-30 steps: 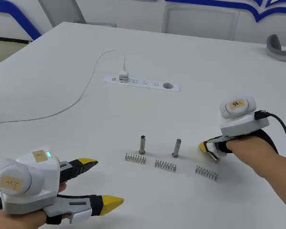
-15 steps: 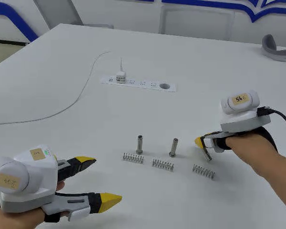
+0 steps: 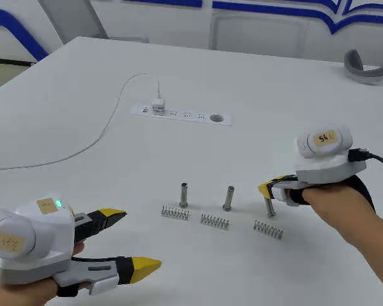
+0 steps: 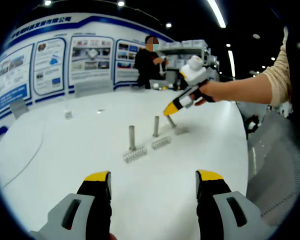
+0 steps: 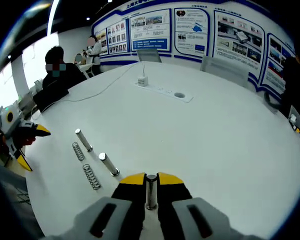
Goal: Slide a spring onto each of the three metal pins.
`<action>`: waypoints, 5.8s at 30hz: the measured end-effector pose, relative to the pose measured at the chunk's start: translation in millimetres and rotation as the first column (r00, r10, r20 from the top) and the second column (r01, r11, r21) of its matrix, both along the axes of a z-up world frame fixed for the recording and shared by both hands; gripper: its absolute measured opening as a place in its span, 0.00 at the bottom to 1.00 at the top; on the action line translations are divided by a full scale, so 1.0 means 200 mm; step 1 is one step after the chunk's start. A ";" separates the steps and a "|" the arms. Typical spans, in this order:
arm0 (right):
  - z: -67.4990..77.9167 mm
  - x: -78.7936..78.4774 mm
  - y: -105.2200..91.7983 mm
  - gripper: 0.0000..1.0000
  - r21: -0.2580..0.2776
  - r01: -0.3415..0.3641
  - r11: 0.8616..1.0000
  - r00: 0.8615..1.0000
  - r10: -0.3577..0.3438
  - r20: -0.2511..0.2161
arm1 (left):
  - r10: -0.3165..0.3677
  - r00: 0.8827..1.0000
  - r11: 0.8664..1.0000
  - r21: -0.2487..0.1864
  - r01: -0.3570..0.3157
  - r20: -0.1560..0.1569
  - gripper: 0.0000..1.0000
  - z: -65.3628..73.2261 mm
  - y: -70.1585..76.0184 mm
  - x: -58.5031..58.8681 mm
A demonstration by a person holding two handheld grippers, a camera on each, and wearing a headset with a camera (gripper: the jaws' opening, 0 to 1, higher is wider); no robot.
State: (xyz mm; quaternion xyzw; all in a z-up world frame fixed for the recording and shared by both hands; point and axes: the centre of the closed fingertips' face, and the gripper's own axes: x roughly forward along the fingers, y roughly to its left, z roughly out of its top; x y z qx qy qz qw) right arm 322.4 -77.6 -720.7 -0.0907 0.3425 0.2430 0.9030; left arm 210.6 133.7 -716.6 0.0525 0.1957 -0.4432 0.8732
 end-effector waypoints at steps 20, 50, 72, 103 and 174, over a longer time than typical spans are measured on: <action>0.04 -0.03 -0.06 0.09 -0.006 -0.013 1.000 0.993 0.014 0.121 | -0.006 1.000 1.000 0.004 0.006 0.009 0.70 0.02 -0.02 -0.03; 0.09 -0.07 -0.08 0.17 0.031 0.011 0.999 0.989 -0.015 0.148 | -0.001 1.000 1.000 0.007 0.001 0.018 0.70 0.03 -0.01 -0.03; -0.09 -0.29 0.10 0.16 -0.102 -0.356 0.929 0.934 0.353 -0.051 | -0.010 1.000 1.000 0.012 0.010 0.022 0.71 0.04 -0.02 -0.03; -0.24 -0.28 0.13 0.12 -0.206 -0.521 0.828 0.848 0.476 -0.233 | -0.017 1.000 1.000 0.010 0.017 0.009 0.70 0.01 -0.01 -0.04; 0.36 -0.50 0.62 0.12 0.201 -0.495 0.845 0.869 0.479 0.125 | -0.127 0.992 0.973 -0.197 0.120 -0.023 0.42 0.18 -0.53 0.02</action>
